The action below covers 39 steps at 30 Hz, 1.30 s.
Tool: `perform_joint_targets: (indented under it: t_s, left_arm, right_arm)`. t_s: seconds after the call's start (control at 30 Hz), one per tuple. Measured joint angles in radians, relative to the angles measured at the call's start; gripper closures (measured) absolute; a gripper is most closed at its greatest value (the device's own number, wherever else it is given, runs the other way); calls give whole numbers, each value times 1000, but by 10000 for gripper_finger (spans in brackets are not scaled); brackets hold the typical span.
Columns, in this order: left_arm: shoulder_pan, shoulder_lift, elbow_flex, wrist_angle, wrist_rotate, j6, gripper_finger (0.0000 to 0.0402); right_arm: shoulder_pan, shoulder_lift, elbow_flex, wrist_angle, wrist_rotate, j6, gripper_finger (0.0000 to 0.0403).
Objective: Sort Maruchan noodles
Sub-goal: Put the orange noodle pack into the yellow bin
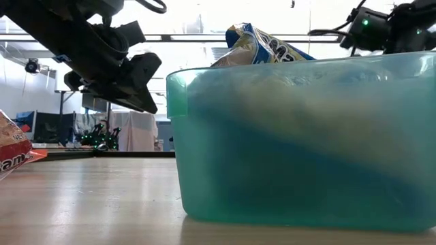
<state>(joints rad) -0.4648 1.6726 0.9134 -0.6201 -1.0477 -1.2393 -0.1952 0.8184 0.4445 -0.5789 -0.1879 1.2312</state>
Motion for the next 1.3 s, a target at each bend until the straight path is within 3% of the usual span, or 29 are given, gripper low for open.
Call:
perform_joint_targets:
  t_s: [0.53, 0.97, 1.3]
  left_arm:
    - [0, 0, 2, 0, 3, 1, 263]
    - [0, 0, 3, 9, 3, 0, 263]
    - [0, 0, 3, 8, 4, 0, 263]
  right_arm:
    - [34, 83, -236, 533, -48, 44, 62]
    - [34, 214, -345, 924, 1, 51, 62]
    - [34, 353, -319, 984, -5, 3, 70]
